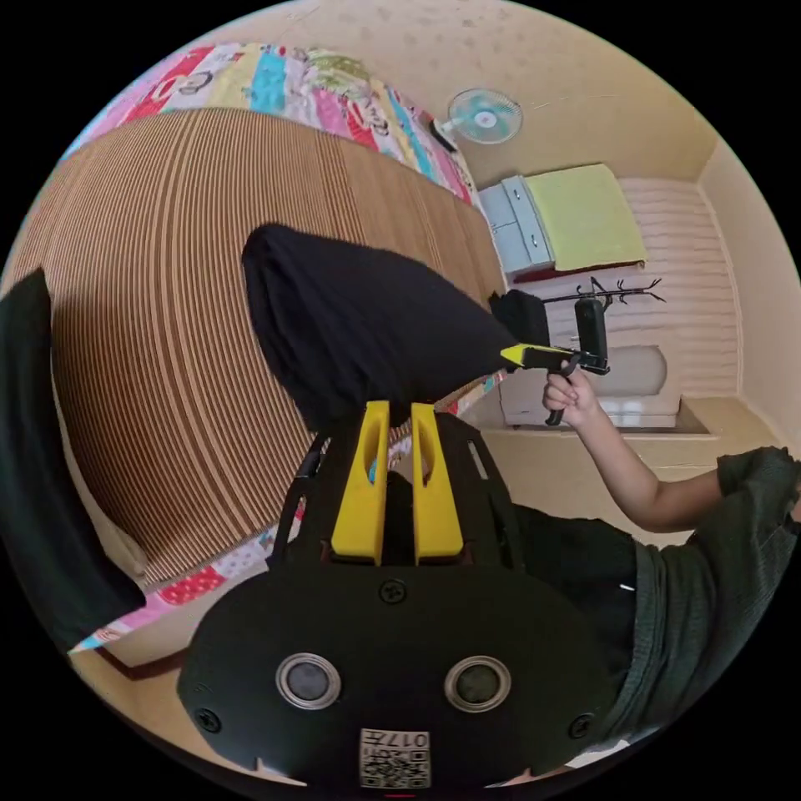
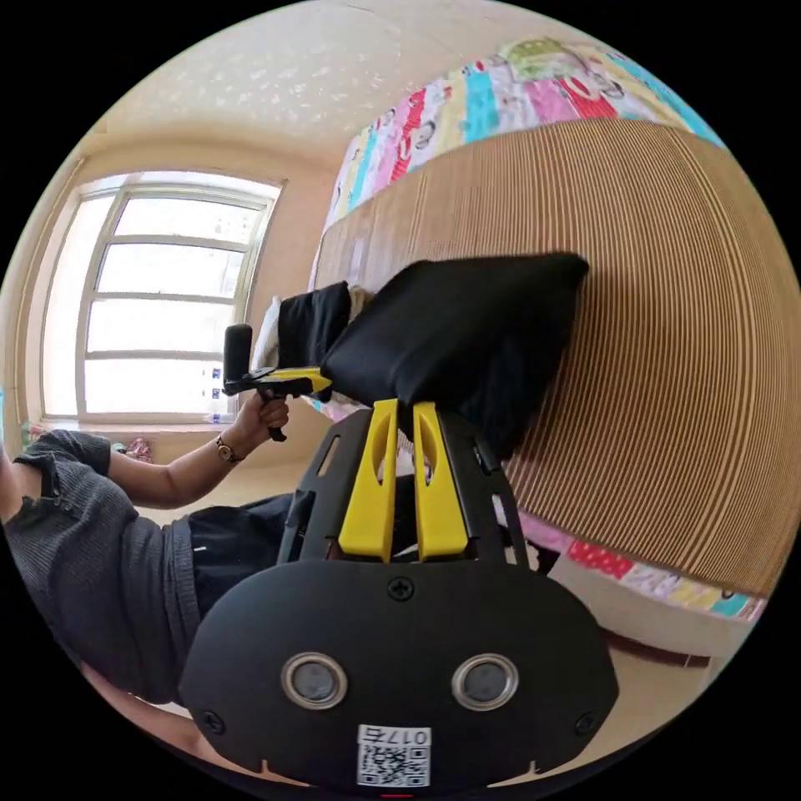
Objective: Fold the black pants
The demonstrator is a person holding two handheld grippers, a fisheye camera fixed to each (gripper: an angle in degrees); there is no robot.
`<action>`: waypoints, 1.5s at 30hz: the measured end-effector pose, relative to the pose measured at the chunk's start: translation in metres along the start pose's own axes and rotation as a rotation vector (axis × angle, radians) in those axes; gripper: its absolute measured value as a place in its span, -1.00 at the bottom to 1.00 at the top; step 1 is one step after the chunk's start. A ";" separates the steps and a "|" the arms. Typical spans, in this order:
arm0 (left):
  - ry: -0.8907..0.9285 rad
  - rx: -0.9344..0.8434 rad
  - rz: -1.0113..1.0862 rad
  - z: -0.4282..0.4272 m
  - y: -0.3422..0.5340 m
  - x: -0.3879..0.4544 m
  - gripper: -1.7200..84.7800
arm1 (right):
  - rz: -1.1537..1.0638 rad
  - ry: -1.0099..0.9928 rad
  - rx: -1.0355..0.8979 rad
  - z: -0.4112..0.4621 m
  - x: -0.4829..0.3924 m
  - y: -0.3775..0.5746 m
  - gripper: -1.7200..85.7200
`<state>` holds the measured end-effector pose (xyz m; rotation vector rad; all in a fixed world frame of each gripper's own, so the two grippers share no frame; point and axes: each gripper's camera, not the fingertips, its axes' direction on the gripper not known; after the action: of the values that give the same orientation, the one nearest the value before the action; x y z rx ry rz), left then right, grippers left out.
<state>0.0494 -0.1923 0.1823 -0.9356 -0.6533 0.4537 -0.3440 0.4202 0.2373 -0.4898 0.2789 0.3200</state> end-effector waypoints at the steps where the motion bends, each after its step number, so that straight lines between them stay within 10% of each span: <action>1: -0.011 -0.057 -0.088 0.020 0.019 -0.015 -0.83 | 0.065 0.006 -0.010 0.010 0.013 0.012 -0.88; 13: 0.090 0.086 -0.250 0.055 -0.081 -0.109 -0.50 | 0.189 0.015 0.058 0.033 0.094 -0.065 -0.63; 26: 0.165 0.001 -0.375 0.099 -0.093 -0.115 -0.74 | 0.376 -0.302 0.077 0.092 0.136 -0.060 -0.72; 45: -0.309 0.514 -0.379 -0.316 0.125 -0.024 -0.77 | -0.336 -0.210 -0.231 0.188 -0.314 -0.138 -0.79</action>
<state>0.2395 -0.3273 -0.0661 -0.2445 -0.9182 0.4004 -0.5457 0.3257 0.5590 -0.7140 -0.0472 0.0737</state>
